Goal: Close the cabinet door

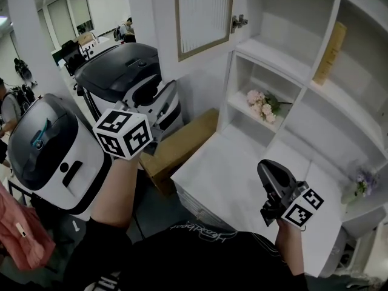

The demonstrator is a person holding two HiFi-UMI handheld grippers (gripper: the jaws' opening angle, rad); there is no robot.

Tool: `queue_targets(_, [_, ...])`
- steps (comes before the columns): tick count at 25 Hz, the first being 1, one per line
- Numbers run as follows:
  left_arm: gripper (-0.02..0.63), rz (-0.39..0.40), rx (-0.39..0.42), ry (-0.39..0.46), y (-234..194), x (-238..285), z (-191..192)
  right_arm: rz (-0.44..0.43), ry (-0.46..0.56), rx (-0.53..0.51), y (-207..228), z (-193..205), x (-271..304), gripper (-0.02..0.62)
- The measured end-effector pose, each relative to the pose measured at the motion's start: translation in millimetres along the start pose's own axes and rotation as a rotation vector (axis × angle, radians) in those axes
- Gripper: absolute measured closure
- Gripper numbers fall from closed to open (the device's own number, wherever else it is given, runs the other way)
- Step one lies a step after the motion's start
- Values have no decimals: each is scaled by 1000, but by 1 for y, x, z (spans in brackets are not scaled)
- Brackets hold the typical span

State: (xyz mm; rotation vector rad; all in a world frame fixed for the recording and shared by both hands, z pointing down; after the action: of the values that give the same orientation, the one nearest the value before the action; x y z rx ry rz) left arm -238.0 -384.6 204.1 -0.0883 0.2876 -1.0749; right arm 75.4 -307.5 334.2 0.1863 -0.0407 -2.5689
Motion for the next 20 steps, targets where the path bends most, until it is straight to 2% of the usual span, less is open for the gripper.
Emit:
queue_targets(10, [517, 59, -38, -20, -10, 6, -11, 31, -29, -21, -24, -12, 19, 540])
queue_targets(20, [518, 84, -40, -21, -9, 3, -8, 58, -39, -34, -49, 1, 34, 540])
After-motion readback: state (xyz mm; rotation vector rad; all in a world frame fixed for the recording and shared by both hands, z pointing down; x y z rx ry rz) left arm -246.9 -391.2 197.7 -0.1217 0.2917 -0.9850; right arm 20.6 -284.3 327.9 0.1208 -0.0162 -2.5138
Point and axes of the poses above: the fingertips, and each gripper's own axes: x forward along the fingers, y to its right, z out of its underside, the point moved 5 cm from there along -x, backward along the fingers, and after that the axes turned 15 degrees about -x, right-handed, at the moved point
